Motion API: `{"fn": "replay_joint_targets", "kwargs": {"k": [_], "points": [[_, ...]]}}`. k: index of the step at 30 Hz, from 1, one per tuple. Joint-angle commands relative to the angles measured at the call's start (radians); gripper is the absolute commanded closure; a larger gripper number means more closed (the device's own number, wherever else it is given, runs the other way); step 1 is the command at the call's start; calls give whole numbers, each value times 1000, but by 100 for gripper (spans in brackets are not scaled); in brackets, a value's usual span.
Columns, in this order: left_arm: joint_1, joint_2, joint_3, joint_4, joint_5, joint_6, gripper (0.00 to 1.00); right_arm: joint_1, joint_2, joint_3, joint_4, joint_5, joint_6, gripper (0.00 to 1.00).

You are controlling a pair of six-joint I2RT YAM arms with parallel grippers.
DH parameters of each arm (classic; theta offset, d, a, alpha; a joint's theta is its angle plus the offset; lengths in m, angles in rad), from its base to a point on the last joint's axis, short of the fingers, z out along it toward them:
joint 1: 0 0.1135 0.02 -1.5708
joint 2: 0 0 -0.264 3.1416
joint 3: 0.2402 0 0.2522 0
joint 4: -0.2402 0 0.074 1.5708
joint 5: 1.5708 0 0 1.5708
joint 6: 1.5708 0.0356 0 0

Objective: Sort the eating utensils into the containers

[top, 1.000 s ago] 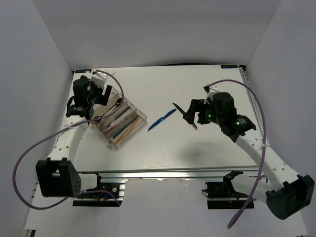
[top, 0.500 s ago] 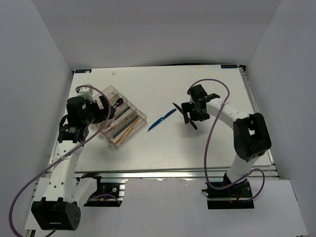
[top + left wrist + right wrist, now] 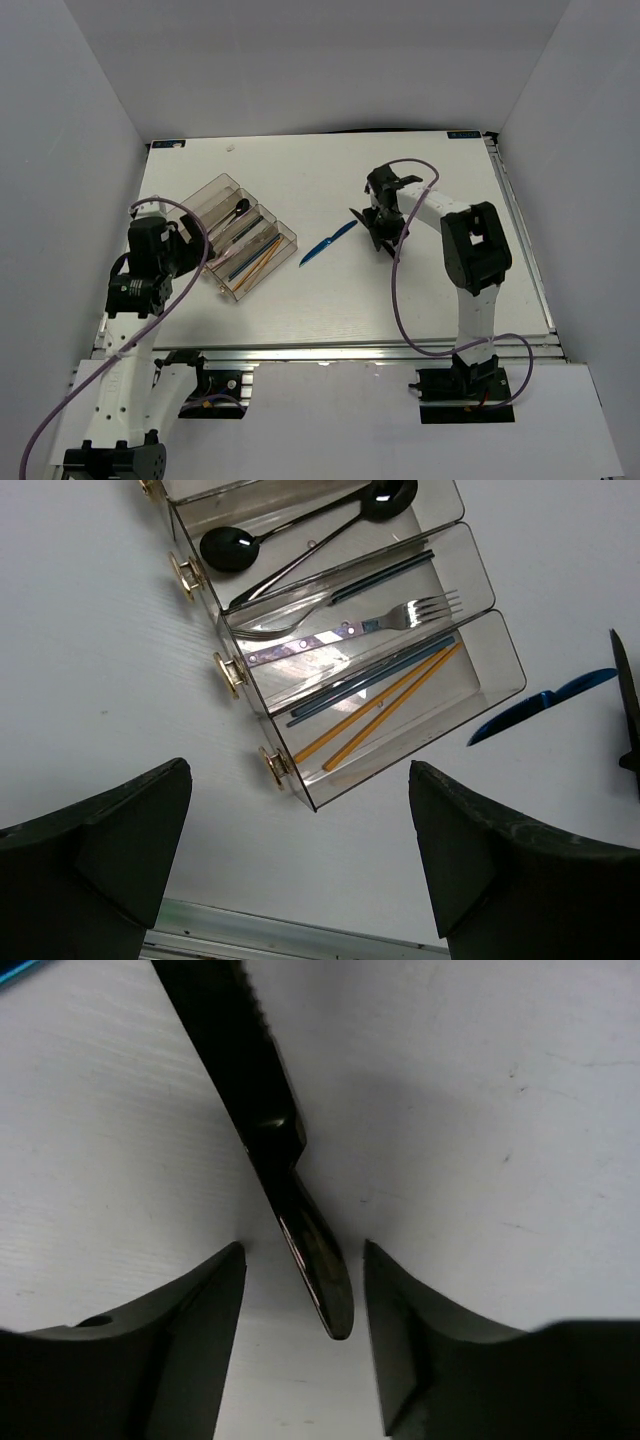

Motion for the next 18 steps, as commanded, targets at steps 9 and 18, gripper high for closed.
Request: {"fn": "replay_joint_targets", "kwargs": {"k": [9,18], "points": [[2,-54,42,-15,87,46,2,-12,64,-144,-30,13,-8,77],[2,-77,51,-6,188,46,2,-12,50,-170,7,17,10,100]]}}
